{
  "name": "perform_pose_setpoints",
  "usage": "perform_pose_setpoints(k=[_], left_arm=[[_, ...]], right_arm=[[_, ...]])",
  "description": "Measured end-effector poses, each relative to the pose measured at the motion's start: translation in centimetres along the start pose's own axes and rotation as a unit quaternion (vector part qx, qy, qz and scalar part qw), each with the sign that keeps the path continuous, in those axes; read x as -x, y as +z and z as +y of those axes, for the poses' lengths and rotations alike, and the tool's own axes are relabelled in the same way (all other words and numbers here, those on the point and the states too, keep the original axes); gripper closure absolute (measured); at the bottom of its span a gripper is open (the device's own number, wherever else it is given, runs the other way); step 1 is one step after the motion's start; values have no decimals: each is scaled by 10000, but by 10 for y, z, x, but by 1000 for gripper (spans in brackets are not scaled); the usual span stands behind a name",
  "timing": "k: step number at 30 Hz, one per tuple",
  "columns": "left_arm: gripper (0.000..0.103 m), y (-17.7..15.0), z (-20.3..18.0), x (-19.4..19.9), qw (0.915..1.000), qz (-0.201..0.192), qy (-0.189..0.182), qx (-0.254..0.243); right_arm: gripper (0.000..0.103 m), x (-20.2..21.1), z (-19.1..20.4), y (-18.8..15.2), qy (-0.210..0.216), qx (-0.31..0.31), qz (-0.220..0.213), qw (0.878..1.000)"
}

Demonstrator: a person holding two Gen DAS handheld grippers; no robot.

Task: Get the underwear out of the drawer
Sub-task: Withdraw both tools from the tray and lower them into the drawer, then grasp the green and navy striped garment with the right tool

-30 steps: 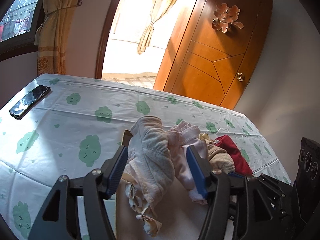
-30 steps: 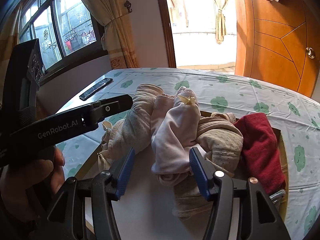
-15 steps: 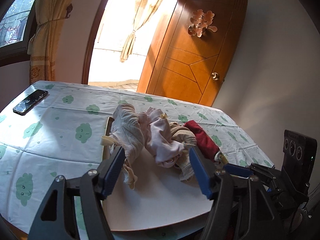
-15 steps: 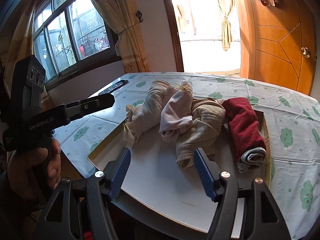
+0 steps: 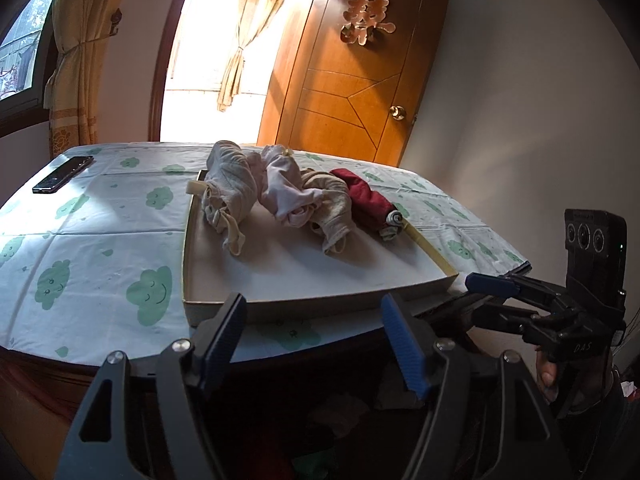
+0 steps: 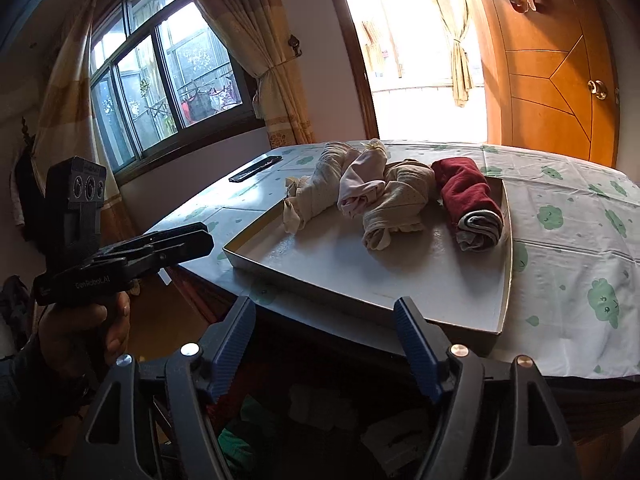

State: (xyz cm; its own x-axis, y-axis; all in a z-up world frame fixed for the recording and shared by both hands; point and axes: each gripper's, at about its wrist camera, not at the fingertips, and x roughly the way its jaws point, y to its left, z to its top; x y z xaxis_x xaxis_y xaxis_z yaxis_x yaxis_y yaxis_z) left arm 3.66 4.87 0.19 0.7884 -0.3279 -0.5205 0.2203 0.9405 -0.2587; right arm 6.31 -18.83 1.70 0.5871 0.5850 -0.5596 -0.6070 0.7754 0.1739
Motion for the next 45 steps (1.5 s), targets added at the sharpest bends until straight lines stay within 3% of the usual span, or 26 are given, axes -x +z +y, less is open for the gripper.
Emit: perform_pose_setpoints(k=[7,14,27,35,38,45], left_arm=[[32,-48,11,4,9990,360,200,178],[32,-80,15,9,9977,459,384,314],[29,-89,13,11,9973,467,536,171],[27,-85,26,20,9970,381,607,290],[20,-85,28,22,9968,367,634,314],[16,-86,29,21,9970,412,579,301]], right_arm=[[29,-4,0,-46,229,-386,260,9987],[29,-26,9,-83,533,-729,727,9933],[29,-88,44,-90,685,-492,1770,9806],[29,-137,66,-97,724,-259,2797,9570],[29,-156,73,-103,753,-176,3178,9450],[29,-184,76,-108,936,-187,3682,9248]])
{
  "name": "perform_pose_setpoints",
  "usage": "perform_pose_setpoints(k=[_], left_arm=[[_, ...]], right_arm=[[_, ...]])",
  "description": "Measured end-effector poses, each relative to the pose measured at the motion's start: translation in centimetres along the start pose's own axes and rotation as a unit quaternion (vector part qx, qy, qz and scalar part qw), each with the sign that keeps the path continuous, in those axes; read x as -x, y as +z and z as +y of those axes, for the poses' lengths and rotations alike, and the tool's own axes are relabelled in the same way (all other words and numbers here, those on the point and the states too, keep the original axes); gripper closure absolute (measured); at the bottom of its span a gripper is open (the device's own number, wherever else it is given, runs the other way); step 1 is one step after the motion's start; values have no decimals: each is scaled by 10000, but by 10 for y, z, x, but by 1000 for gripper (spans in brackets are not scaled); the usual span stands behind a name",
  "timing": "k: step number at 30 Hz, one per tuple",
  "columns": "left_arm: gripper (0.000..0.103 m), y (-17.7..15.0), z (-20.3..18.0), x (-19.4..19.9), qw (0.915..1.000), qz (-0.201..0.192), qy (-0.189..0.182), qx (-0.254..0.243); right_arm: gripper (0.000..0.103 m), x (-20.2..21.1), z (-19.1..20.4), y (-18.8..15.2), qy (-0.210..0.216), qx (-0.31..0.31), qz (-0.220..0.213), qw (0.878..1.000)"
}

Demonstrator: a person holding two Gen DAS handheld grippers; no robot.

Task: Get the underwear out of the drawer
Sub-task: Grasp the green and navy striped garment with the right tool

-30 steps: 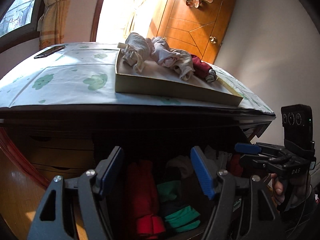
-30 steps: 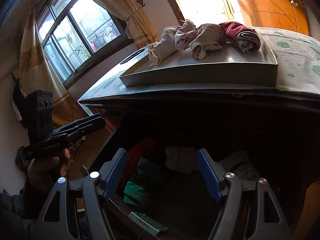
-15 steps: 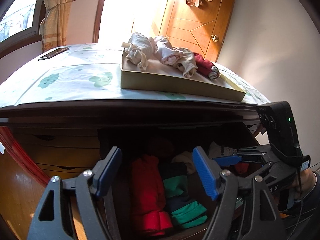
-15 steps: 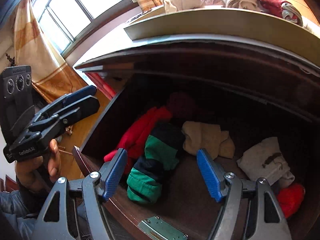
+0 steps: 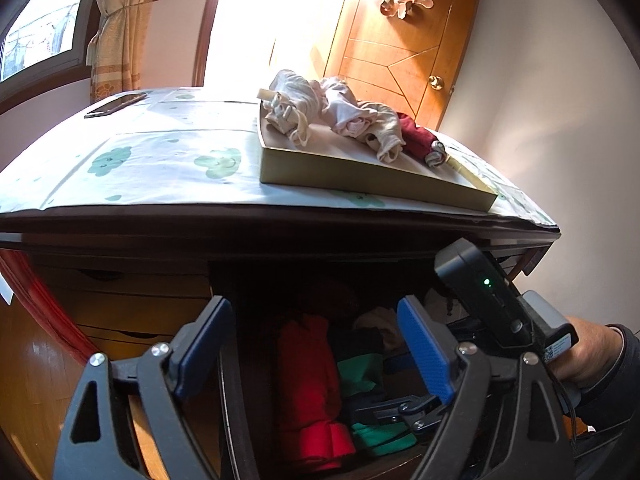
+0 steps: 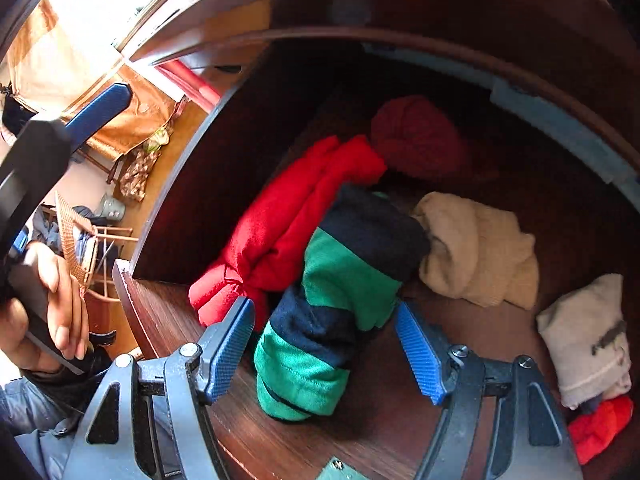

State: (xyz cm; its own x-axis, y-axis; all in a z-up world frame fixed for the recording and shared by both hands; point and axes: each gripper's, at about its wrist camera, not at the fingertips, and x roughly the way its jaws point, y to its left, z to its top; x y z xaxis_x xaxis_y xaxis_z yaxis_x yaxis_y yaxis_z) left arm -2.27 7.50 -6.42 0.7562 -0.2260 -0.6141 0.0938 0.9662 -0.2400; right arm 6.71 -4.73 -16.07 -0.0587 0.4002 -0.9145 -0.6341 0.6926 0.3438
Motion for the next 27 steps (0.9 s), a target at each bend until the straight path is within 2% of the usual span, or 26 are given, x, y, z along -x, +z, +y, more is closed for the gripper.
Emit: perform_pose_setpoints(k=[5,7,8,9,10,12,15,19,22,27], left_arm=[[16,1,1,1,10000,-1,-21,15],[16,1,1,1,10000,5,-35,24],[16,0,2,1,10000,11,-37,27],[16,0,2,1,10000,13,-36,26],[16,0,2,1,10000,11,-37,26],[16,0,1,1,10000,20,-49,30],[16,-1,0,0,9999,55,-94,23],[16,-4,-9,-6,9996,191,-169,-102],[16,-7,-19,-13,9988,366,-190,-261],[16,-13,-34,-34,9945,871,-199,-553]], right_arm=[[32,-14,-4,6,163,98,336,9993],[40,-18,-4,6,110,198,420,9989],[49,-21,-4,7,123,246,496,9984],[54,-23,-4,7,170,270,547,9980],[55,-22,-5,6,187,296,553,9979],[65,-20,-4,3,177,437,554,9974],[72,-13,-10,0,265,566,547,9965],[74,2,-21,-6,190,664,462,9965],[74,13,-26,-11,-37,752,417,9963],[74,30,-30,-21,-544,906,350,9938]])
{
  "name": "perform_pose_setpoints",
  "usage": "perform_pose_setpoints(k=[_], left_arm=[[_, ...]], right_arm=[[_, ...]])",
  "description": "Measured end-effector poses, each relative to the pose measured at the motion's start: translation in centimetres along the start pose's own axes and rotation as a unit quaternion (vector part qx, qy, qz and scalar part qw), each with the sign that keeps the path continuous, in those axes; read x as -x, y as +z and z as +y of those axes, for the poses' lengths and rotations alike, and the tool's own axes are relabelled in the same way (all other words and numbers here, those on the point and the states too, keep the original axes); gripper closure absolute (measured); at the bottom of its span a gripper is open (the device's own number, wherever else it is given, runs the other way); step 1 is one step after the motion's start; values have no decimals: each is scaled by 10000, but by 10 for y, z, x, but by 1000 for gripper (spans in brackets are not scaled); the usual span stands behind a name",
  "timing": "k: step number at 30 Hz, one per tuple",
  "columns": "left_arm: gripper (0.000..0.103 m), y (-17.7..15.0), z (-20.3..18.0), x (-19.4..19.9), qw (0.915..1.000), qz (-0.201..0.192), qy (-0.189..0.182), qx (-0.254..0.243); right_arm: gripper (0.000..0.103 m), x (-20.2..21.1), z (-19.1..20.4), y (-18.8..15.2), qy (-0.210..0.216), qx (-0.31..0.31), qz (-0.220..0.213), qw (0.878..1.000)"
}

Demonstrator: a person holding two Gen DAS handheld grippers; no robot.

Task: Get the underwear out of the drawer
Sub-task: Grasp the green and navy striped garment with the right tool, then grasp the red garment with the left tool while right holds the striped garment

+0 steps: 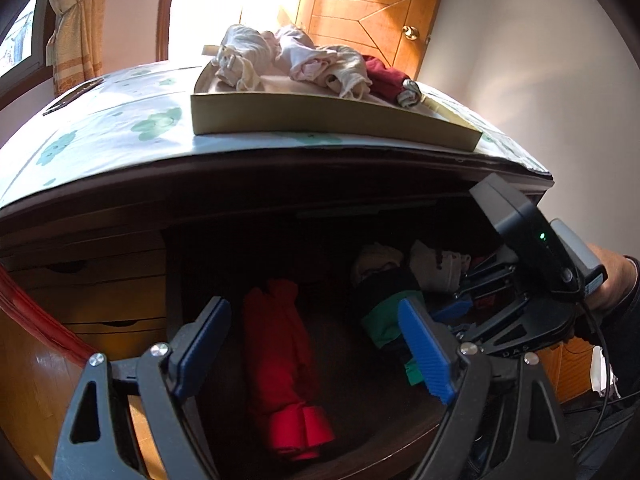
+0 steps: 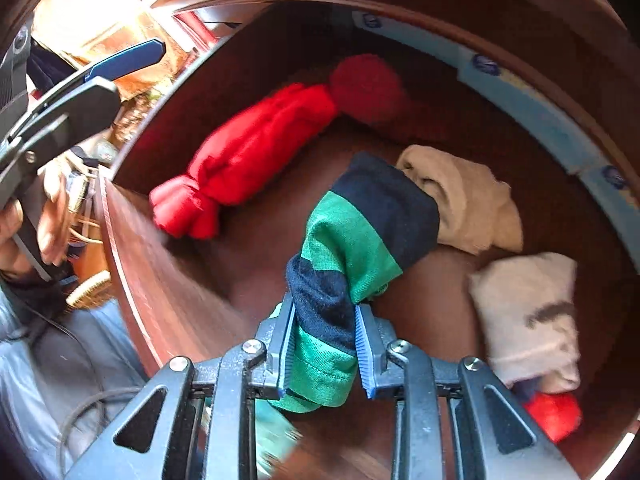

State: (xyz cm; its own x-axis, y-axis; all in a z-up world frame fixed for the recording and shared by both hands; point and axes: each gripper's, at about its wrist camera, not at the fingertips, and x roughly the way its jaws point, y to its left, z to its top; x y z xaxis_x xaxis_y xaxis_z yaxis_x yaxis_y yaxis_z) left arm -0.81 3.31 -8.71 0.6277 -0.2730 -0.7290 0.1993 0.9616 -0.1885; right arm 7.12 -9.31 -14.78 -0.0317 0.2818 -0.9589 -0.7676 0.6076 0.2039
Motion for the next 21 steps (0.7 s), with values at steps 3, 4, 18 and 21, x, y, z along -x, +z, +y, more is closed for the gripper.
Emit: perform_pose_setpoints(k=[3,4,18,21], left_arm=[[17,-1,-2,-15,9994,351,-24,28],[17,-1,-3,-19,9990,444,-32,-9],[20,-1,-8,-75,9820,1811,358,-390],[20,0,-9,-82,9767,2014,524,-522]], right_arm=[[74,5,-11,-10,-59,-38,-82,9999],[74,7,-14,-13,-94,-45,-109,9999],[74,13,-37,-45,295,-4,-474,9984],[74,16,-44,-48,417,29,-518,9978]])
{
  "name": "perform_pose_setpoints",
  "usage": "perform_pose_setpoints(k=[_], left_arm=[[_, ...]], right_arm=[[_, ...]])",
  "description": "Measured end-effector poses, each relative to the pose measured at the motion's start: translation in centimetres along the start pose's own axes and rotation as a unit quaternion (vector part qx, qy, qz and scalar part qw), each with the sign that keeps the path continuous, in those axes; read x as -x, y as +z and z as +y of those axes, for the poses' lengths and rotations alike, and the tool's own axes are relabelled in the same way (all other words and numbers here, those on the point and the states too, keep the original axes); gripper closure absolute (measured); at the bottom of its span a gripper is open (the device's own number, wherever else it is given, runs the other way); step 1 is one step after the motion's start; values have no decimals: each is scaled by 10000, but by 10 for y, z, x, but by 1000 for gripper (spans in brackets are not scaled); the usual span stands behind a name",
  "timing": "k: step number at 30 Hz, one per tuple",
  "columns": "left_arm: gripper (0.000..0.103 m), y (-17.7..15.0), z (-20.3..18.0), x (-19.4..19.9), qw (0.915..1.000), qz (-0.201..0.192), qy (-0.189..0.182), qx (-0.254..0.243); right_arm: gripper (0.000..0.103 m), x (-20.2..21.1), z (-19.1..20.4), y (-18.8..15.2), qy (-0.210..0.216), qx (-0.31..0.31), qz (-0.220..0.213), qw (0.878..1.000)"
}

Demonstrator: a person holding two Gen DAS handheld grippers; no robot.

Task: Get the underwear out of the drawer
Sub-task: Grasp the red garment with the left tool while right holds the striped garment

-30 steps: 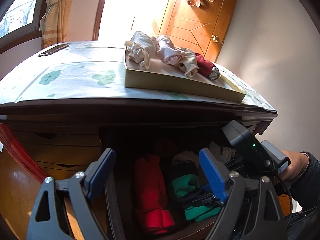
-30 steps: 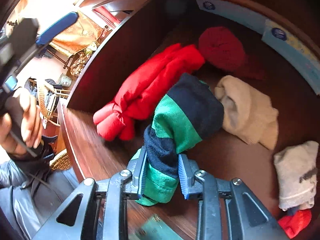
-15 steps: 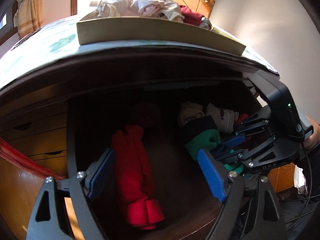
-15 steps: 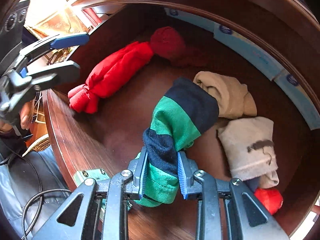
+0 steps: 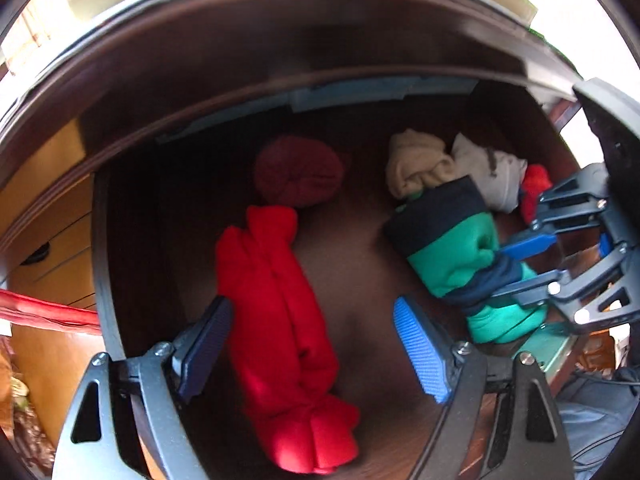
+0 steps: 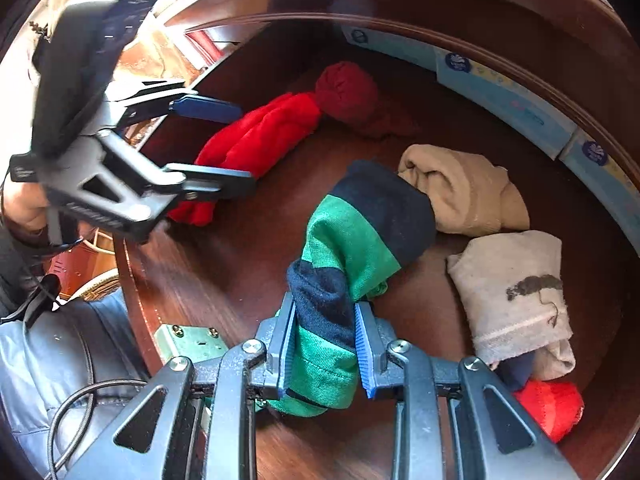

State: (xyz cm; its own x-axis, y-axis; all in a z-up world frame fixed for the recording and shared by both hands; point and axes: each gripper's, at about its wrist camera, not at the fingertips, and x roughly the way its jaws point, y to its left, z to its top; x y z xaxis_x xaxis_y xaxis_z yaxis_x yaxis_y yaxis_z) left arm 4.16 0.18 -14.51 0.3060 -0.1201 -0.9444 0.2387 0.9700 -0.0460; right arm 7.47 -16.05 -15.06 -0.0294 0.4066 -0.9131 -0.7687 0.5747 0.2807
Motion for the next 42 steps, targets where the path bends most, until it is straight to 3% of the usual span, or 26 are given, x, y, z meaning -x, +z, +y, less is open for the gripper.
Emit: perform_pose_setpoints(k=[5,9,18,20,25,30,42], left_arm=[[20,4,-10,-13,9978,387,390,-371],[20,5,-26,-26,9900,765,781,-889],[21,9,-36,-39,9838,1019,947,-1134],[26,9,-39,-38,9831,995,978,-1188],[53,6,-44,-32,9824,778,1150,-1252],[60,3,-39,-22,9877,574,945,-1110],[62,-25,-26,16,9975,-332,406,-469]], right_arm=[[74,10,-6,-2,117,36,-53,9999],[74,12,-11,-5,160,36,-80,9998],[68,7,-18,0,57,-65,174,9998],[66,6,-21,0,64,-96,199,9997],[66,9,-22,1,51,-90,187,9998],[76,8,-11,-3,-65,42,57,10000],[78,35,4,-15,98,384,-568,9976]])
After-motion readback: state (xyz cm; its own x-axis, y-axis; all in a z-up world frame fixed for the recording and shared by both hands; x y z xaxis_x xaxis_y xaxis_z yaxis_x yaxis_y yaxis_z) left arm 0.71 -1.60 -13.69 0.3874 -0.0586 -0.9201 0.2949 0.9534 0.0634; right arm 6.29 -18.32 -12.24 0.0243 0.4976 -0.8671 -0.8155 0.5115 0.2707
